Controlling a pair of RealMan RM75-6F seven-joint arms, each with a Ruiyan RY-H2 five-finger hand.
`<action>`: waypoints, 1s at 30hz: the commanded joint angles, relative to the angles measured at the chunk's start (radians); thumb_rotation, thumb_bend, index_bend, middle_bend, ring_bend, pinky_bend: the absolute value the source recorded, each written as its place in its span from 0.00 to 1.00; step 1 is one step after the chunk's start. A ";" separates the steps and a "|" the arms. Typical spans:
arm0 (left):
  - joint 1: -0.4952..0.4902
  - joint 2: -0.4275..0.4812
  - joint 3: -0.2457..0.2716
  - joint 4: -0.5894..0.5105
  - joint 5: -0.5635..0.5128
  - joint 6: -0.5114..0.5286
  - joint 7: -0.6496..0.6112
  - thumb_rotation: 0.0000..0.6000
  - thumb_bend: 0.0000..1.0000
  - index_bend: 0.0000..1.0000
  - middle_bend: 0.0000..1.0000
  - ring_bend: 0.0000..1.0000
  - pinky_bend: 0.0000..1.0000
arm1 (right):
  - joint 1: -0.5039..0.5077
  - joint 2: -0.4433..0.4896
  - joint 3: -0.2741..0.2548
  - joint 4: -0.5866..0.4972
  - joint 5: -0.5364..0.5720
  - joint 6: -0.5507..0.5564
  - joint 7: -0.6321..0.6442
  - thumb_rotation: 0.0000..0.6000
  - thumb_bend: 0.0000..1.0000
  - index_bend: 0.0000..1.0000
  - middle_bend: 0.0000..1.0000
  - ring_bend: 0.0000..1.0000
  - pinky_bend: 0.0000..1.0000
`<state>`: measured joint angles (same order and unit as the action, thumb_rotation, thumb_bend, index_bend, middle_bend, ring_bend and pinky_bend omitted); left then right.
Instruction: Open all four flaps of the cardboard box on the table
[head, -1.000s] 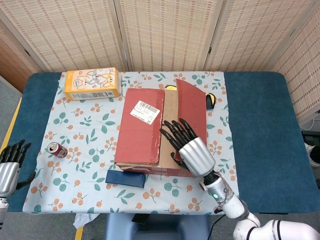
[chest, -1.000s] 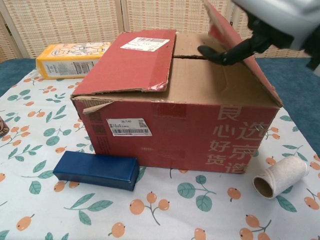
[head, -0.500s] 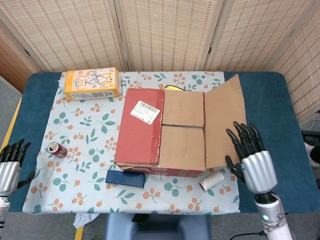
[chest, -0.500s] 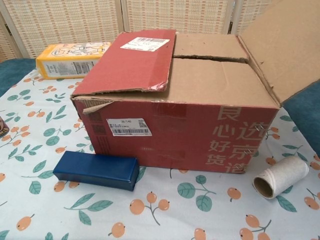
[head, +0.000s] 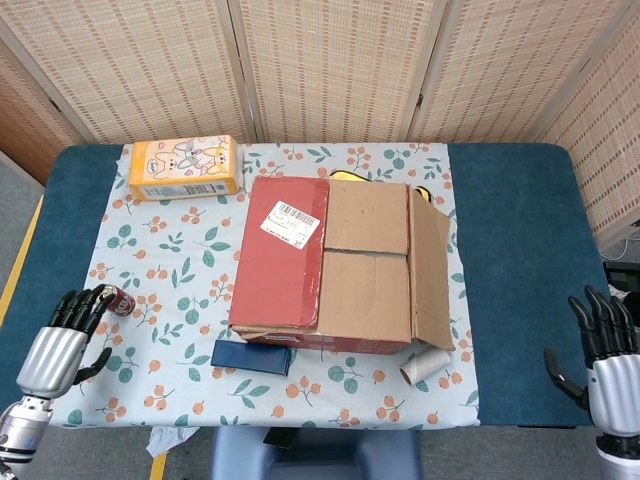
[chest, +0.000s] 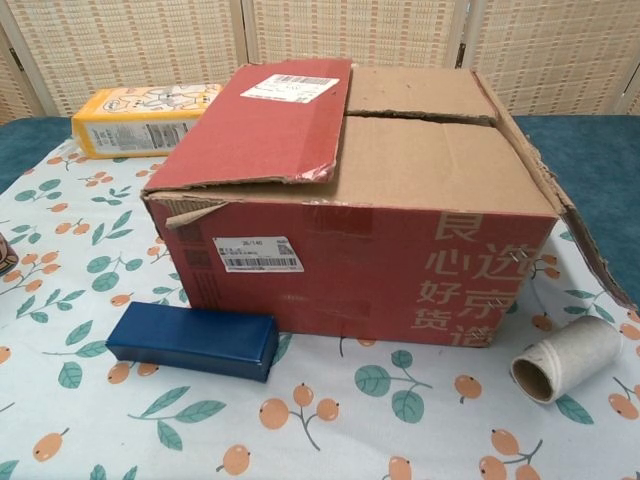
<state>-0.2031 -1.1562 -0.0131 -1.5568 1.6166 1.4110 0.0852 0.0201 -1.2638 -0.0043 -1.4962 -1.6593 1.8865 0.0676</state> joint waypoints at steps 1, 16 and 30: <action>-0.067 0.044 0.002 -0.128 0.047 -0.072 0.049 1.00 0.50 0.01 0.02 0.04 0.11 | 0.000 0.002 0.016 0.025 0.028 -0.038 0.046 1.00 0.45 0.00 0.00 0.00 0.00; -0.288 -0.029 -0.144 -0.387 -0.174 -0.342 0.422 1.00 0.65 0.00 0.05 0.06 0.08 | -0.030 0.035 0.049 0.025 0.022 -0.029 0.120 1.00 0.45 0.00 0.00 0.00 0.00; -0.426 -0.042 -0.240 -0.566 -0.423 -0.334 0.674 1.00 0.42 0.00 0.04 0.03 0.01 | -0.032 0.061 0.063 0.034 0.018 -0.058 0.185 1.00 0.45 0.00 0.00 0.00 0.00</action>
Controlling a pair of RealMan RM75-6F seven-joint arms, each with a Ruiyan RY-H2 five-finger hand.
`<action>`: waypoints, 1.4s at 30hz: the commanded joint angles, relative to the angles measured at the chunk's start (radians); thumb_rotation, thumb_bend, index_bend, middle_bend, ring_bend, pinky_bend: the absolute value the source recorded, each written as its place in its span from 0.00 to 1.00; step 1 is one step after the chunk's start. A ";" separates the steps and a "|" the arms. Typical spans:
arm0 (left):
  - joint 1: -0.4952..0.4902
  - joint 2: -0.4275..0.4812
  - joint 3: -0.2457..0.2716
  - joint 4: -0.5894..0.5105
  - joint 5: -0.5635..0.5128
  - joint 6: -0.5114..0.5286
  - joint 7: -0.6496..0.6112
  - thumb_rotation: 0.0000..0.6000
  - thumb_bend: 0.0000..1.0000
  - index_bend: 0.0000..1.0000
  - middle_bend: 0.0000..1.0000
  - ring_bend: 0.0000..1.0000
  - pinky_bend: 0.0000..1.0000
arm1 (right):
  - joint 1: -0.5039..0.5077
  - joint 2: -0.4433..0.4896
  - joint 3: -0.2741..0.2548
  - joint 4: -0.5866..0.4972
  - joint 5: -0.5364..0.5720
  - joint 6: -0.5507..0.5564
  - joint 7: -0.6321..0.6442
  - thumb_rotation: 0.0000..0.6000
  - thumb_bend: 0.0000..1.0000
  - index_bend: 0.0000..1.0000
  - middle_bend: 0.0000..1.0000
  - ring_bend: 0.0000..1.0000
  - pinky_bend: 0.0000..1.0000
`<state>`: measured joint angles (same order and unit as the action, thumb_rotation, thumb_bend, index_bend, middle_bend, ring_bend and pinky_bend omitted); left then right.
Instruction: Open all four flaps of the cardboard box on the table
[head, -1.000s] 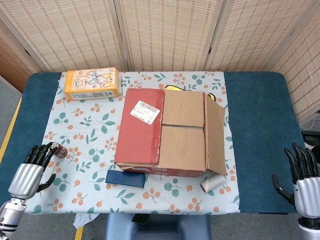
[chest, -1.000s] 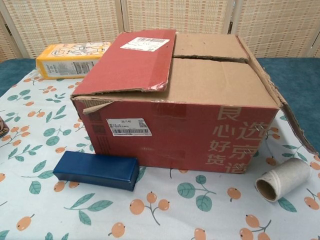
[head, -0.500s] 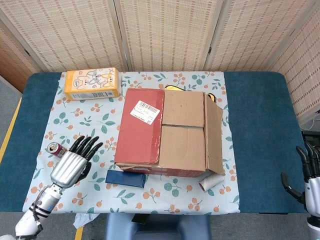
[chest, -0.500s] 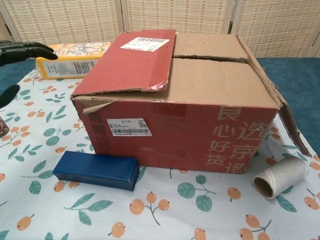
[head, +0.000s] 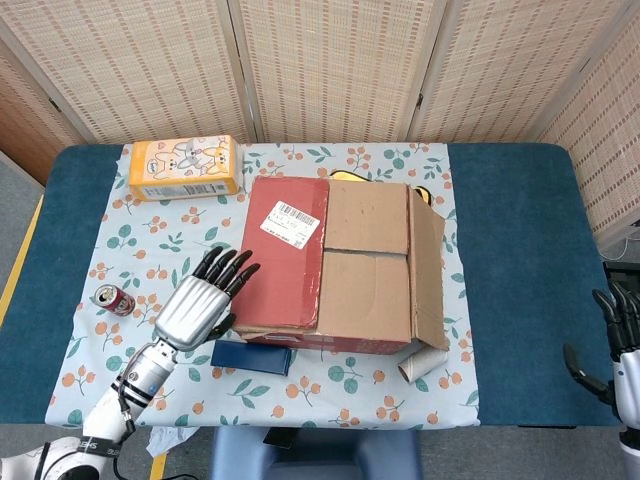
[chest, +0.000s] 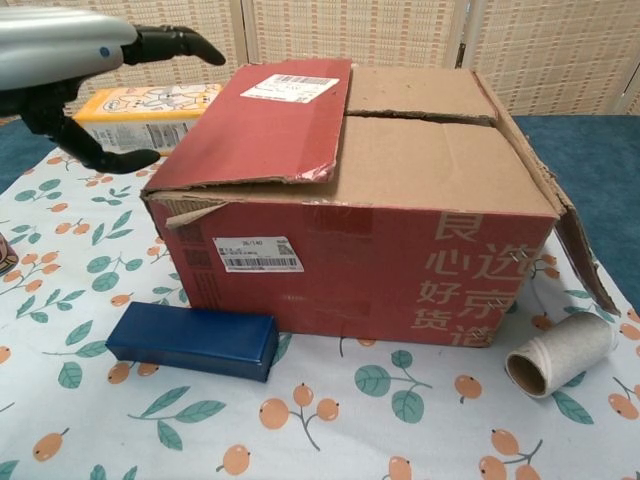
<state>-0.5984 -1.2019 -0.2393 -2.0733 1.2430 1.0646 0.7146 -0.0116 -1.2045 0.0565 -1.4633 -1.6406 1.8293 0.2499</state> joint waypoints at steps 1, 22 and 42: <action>-0.040 0.001 -0.014 -0.059 -0.064 0.009 0.054 1.00 0.41 0.00 0.04 0.02 0.01 | 0.000 0.002 0.004 0.001 0.000 -0.003 0.005 1.00 0.45 0.00 0.00 0.00 0.00; -0.291 -0.192 0.014 -0.058 -0.343 0.091 0.308 1.00 0.34 0.00 0.04 0.01 0.00 | 0.002 0.026 -0.012 -0.014 -0.020 -0.057 0.047 1.00 0.45 0.00 0.00 0.00 0.00; -0.340 -0.266 0.091 -0.024 -0.275 0.234 0.397 1.00 0.35 0.00 0.03 0.01 0.00 | -0.031 0.033 -0.038 0.034 -0.030 -0.049 0.082 1.00 0.45 0.00 0.00 0.00 0.00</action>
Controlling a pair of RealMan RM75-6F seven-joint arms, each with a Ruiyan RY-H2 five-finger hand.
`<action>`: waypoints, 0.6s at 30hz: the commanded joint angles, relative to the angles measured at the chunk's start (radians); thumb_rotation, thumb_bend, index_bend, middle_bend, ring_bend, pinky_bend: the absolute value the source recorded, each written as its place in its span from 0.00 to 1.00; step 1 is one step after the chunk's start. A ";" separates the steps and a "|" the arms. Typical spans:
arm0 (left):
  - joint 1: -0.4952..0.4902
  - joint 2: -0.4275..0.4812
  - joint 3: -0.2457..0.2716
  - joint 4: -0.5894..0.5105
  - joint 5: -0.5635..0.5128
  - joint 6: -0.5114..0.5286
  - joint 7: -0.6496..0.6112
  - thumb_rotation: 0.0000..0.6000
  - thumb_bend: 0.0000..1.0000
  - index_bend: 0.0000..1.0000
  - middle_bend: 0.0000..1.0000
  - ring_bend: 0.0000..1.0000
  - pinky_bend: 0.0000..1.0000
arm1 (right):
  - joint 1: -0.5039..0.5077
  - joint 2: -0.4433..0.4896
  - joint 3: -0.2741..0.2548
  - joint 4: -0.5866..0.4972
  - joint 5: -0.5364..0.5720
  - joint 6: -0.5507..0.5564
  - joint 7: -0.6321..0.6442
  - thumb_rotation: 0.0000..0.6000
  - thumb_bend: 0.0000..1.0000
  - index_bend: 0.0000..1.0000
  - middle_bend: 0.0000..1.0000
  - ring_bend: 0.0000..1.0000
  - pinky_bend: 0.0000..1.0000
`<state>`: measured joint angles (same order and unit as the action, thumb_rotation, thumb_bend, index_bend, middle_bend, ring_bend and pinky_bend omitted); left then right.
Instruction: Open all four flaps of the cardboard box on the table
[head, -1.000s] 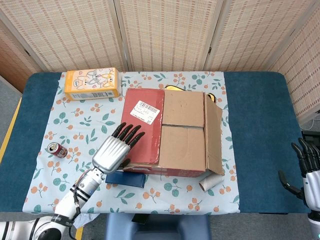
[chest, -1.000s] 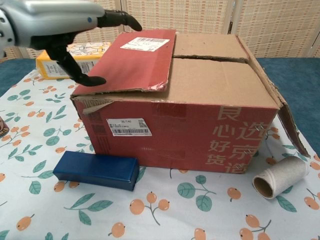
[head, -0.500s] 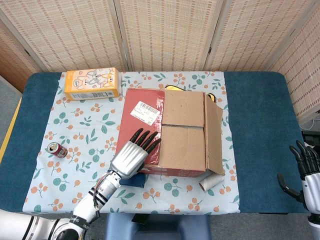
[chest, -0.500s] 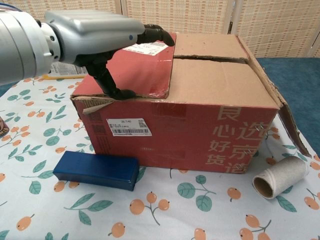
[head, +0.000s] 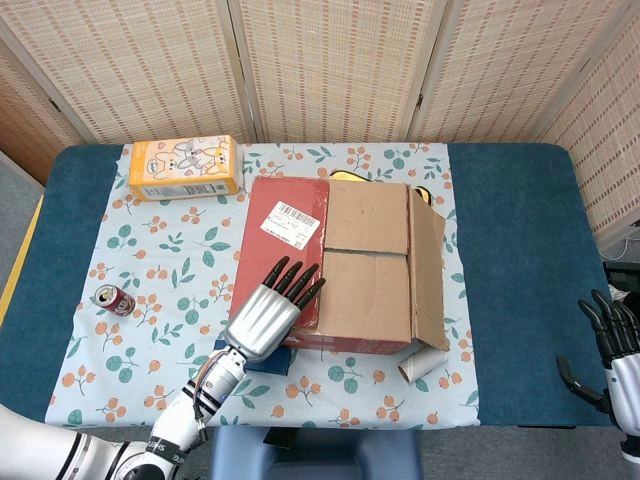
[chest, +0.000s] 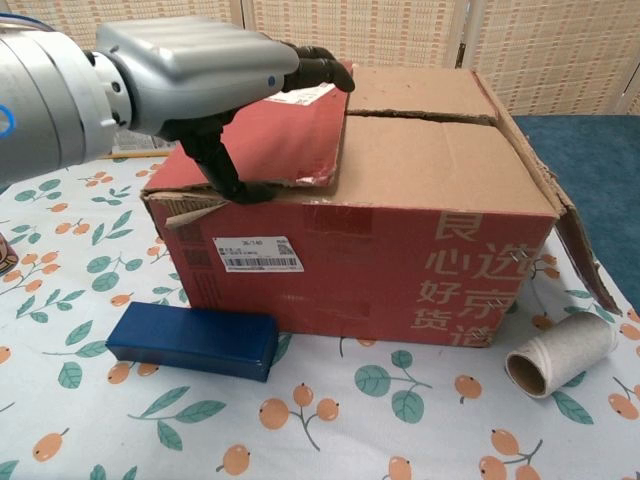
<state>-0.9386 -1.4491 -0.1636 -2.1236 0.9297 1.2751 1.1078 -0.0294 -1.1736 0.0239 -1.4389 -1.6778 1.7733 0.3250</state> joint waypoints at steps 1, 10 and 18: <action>0.001 -0.021 0.016 0.030 0.043 0.025 0.000 1.00 0.35 0.00 0.03 0.01 0.00 | -0.025 0.003 -0.013 0.022 0.004 0.019 0.021 1.00 0.45 0.00 0.00 0.00 0.00; 0.001 -0.025 0.021 0.036 0.042 0.027 -0.011 1.00 0.35 0.00 0.03 0.01 0.00 | -0.071 -0.016 -0.037 0.120 -0.015 0.076 0.099 1.00 0.45 0.00 0.00 0.00 0.00; 0.008 -0.051 0.041 0.093 0.110 0.046 -0.020 1.00 0.35 0.00 0.01 0.00 0.00 | -0.042 -0.006 -0.018 0.066 -0.012 0.039 0.067 1.00 0.45 0.00 0.00 0.00 0.00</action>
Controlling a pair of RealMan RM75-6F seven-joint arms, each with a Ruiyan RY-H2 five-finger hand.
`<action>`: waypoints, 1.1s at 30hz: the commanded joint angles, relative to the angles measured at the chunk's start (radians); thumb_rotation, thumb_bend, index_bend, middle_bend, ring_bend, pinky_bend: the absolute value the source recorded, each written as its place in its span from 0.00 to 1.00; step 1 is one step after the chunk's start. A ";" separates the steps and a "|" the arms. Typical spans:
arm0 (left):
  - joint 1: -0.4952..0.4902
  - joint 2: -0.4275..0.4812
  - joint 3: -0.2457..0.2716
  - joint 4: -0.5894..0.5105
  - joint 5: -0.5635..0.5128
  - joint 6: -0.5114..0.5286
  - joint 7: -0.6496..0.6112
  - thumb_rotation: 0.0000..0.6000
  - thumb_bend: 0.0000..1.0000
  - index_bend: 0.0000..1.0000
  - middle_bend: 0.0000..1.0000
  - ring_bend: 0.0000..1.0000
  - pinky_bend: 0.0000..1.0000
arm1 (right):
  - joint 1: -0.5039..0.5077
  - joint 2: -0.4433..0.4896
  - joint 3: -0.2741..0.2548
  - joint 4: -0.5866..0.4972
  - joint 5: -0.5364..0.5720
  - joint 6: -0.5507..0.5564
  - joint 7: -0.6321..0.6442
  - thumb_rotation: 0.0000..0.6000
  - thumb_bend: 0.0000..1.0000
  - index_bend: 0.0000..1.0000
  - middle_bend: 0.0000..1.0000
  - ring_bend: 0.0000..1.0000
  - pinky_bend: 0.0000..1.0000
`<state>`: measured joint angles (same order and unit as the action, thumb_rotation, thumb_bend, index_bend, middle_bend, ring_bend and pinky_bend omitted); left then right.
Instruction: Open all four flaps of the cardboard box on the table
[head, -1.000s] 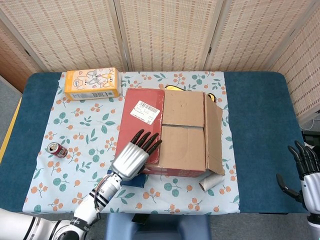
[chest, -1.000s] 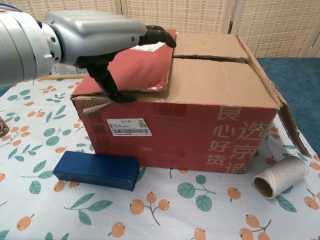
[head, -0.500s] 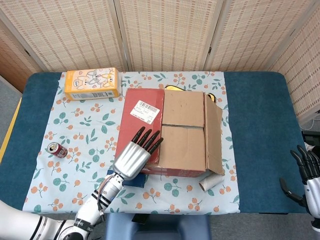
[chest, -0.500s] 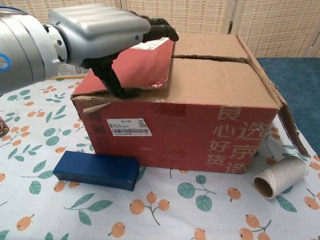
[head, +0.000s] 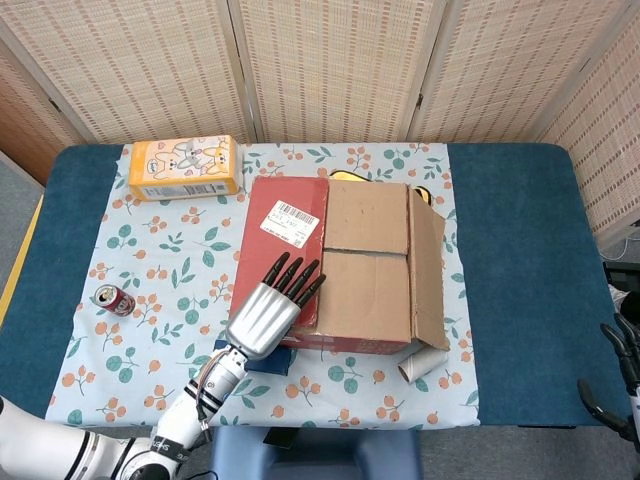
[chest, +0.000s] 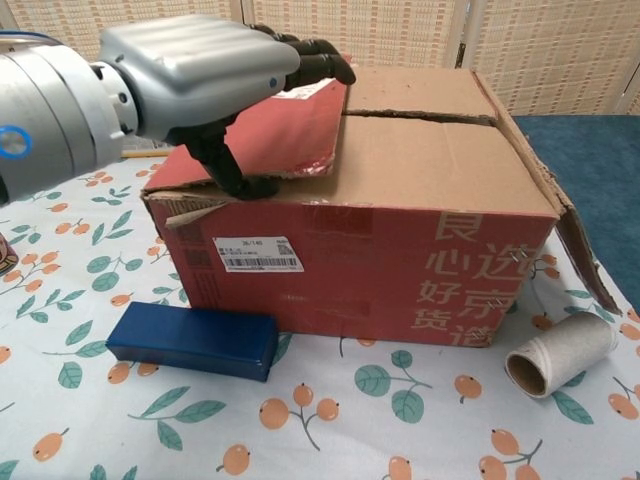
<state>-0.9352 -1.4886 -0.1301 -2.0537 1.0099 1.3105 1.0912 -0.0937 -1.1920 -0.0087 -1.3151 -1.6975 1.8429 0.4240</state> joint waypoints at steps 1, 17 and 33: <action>0.006 -0.015 0.011 0.032 0.045 0.017 -0.002 1.00 0.35 0.00 0.01 0.00 0.00 | 0.021 0.015 0.014 -0.060 0.009 -0.030 -0.031 1.00 0.45 0.00 0.00 0.00 0.00; 0.080 -0.003 0.010 0.058 0.205 0.119 -0.016 1.00 0.35 0.00 0.00 0.00 0.00 | 0.000 0.011 0.004 -0.026 0.007 -0.020 -0.009 1.00 0.45 0.00 0.00 0.00 0.00; 0.167 0.069 -0.005 -0.053 0.320 0.214 0.070 1.00 0.35 0.00 0.00 0.00 0.00 | 0.045 0.022 0.027 -0.119 0.022 -0.094 -0.098 1.00 0.45 0.00 0.00 0.00 0.00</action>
<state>-0.7760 -1.4236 -0.1332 -2.0982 1.3248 1.5177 1.1549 -0.0485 -1.1699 0.0189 -1.4337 -1.6755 1.7495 0.3267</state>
